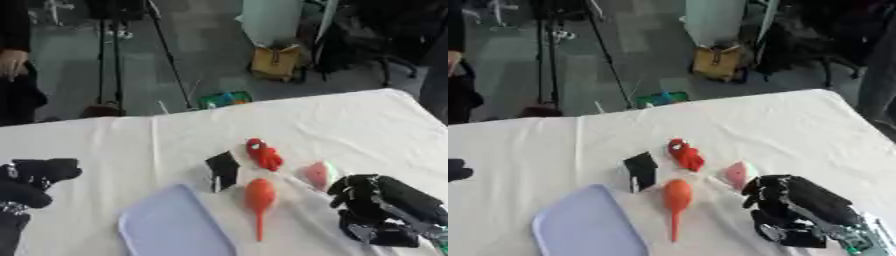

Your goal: Pick up objects on the table and place them in the box.

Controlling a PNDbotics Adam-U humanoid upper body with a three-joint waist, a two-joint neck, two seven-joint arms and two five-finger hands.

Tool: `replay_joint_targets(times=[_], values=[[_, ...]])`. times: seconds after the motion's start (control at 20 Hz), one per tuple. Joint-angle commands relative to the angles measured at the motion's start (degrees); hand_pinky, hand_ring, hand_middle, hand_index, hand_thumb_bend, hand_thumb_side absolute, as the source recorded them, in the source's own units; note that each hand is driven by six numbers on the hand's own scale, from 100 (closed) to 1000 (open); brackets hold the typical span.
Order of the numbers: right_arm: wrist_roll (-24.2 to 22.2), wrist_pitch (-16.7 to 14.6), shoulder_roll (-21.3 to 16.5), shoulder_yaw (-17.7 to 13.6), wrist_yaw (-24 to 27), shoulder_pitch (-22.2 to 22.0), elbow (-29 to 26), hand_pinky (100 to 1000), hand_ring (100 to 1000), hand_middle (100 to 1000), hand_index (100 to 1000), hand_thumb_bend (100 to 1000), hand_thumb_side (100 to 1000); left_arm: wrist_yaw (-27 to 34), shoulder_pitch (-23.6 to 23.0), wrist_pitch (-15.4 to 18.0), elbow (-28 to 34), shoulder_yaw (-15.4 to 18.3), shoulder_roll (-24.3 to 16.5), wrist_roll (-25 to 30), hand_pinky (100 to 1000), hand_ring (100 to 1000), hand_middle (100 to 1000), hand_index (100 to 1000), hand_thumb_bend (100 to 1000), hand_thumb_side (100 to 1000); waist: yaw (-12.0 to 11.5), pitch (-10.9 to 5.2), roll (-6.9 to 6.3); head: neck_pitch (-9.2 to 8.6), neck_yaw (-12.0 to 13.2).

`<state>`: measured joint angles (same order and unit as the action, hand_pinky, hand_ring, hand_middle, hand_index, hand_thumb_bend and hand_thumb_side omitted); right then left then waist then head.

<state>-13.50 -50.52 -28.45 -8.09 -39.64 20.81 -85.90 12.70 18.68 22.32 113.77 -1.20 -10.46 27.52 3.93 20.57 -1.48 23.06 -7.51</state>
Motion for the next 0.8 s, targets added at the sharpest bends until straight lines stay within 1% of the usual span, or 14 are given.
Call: replay_joint_targets(times=[0.05, 0.1, 0.15, 0.3, 0.35, 0.8], values=[[-2.5, -1.4, -2.3, -0.4, 1.9, 0.4, -1.4, 434, 670, 674, 661, 100, 100, 0.2, 0.6, -0.2, 0.8, 0.1, -0.3, 0.0, 848, 848, 734, 678, 100, 996, 0.1, -1.35, 0.24, -0.59, 0.1], [-2.8, -1.4, -2.3, -0.5, 2.2, 0.4, -1.4, 434, 670, 674, 661, 100, 100, 0.2, 0.6, -0.2, 0.8, 0.1, -0.3, 0.1, 848, 848, 734, 678, 100, 996, 0.1, -1.32, 0.24, -0.60, 0.2], [-3.1, -1.4, -2.3, -0.5, 2.4, 0.4, -1.5, 433, 668, 670, 643, 100, 100, 0.2, 0.7, -0.1, 0.8, 0.1, -0.3, 0.1, 848, 848, 734, 678, 100, 996, 0.1, -1.30, 0.23, -0.61, 0.1], [-3.9, -1.4, -2.2, -0.5, 2.9, 0.4, -1.5, 433, 668, 670, 643, 100, 100, 0.3, 0.7, -0.1, 0.8, 0.1, -0.3, 0.1, 848, 848, 734, 678, 100, 996, 0.1, -1.28, 0.22, -0.62, 0.1], [-4.1, -1.4, -2.4, -0.4, 3.0, 0.5, -1.8, 432, 662, 658, 595, 100, 100, 0.3, 0.7, -0.1, 0.8, 0.1, -0.3, 0.1, 848, 848, 735, 678, 100, 996, 0.1, -1.25, 0.22, -0.68, 0.1], [-5.4, -1.4, -4.3, 0.5, 5.0, 1.0, -4.3, 428, 652, 623, 555, 100, 100, 0.3, 0.7, -0.3, 0.8, 0.0, -0.3, 0.2, 848, 849, 736, 679, 100, 997, 0.1, -1.33, 0.54, -0.79, 0.0]])
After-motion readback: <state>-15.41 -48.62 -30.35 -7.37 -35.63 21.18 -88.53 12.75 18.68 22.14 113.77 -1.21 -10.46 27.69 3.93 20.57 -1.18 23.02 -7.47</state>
